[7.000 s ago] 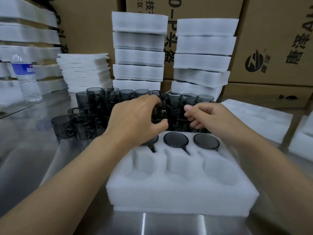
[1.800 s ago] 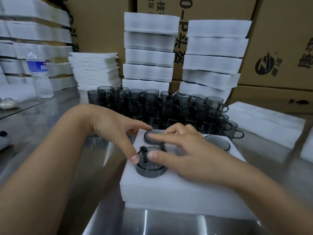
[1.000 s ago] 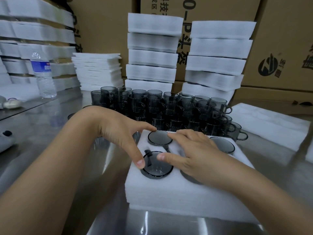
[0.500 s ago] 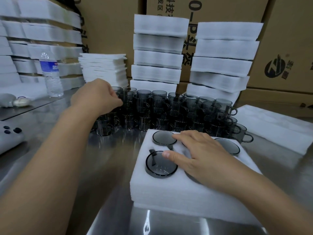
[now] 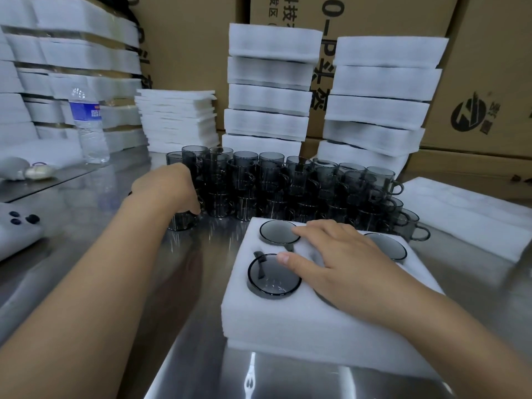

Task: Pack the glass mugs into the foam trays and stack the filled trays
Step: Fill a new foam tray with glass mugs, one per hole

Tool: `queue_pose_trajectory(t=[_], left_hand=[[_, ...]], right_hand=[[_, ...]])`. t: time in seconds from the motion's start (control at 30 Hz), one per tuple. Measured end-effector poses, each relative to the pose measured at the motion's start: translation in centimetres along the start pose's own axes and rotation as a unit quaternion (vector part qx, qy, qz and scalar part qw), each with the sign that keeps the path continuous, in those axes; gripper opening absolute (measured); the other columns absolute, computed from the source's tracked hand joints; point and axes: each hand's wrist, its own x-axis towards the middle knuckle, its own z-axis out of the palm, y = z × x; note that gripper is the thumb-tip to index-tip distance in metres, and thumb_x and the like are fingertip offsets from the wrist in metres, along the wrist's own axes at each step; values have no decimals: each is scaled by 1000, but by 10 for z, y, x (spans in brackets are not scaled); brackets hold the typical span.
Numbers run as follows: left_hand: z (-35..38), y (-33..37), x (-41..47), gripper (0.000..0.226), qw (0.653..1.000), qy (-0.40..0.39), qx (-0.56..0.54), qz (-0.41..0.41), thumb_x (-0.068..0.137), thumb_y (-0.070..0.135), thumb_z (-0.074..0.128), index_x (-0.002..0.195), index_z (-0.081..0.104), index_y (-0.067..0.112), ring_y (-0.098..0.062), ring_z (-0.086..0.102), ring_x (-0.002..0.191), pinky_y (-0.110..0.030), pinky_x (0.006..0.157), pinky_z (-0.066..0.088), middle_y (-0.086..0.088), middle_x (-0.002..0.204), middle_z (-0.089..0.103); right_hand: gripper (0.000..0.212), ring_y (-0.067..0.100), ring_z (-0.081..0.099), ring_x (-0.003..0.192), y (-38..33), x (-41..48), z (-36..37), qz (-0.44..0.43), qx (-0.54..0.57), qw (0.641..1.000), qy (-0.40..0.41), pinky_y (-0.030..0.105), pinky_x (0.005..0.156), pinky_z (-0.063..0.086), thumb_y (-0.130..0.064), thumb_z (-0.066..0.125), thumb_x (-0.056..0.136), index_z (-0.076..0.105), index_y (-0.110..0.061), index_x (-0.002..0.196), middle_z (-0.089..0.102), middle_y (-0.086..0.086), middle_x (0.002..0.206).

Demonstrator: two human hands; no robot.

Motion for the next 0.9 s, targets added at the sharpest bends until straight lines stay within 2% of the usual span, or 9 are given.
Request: queue_pose_trajectory(t=[0.17,0.3,0.43,0.57,0.67,0.77,0.9], left_hand=[[5,3,0,32,1000,-7,-17,9,71,28,80,94,65,12,-30,63,92,-43,88,52,-7,94,66],[6,3,-1,27,1000,-15,-15,14,70,31,80,81,68,9,-25,67,82,-36,79,54,-4,72,70],[7,6,-5,26,999,-26,-3,29,67,31,82,76,65,12,-23,66,79,-35,79,54,1,60,66],[8,12,-11,20,999,-34,9,32,71,27,80,78,66,14,-18,68,75,-28,67,48,3,62,68],[10,16,-14,18,998,-55,3,41,74,24,77,83,67,12,-16,66,65,-28,69,50,2,61,69],[12,18,-14,15,996,-72,0,57,77,20,74,86,66,10,-16,70,69,-32,77,55,0,66,72],[15,21,-17,13,995,-61,17,77,76,17,73,83,66,9,-18,63,60,-27,65,51,0,62,68]], right_hand=[[82,9,20,137,0,1,0,-1,-5,1000,2,31,115,14,-75,14,72,25,-40,146,26,-17,148],[84,10,20,137,1,1,0,-2,-4,1000,3,32,115,15,-75,14,71,26,-39,145,27,-16,148],[84,10,21,136,1,2,1,-3,-2,1000,3,32,115,16,-75,15,71,27,-38,146,27,-16,148],[82,9,22,133,4,5,2,-4,6,1000,9,29,111,17,-76,19,72,29,-39,144,29,-18,145],[82,7,23,130,8,10,1,2,25,1000,3,27,106,20,-79,26,68,33,-43,141,31,-21,141],[80,5,24,127,13,15,-4,16,69,997,-7,26,104,23,-81,38,61,42,-47,133,35,-24,134],[77,1,25,120,17,19,-6,16,111,994,-15,25,100,25,-82,47,53,50,-49,123,37,-27,121]])
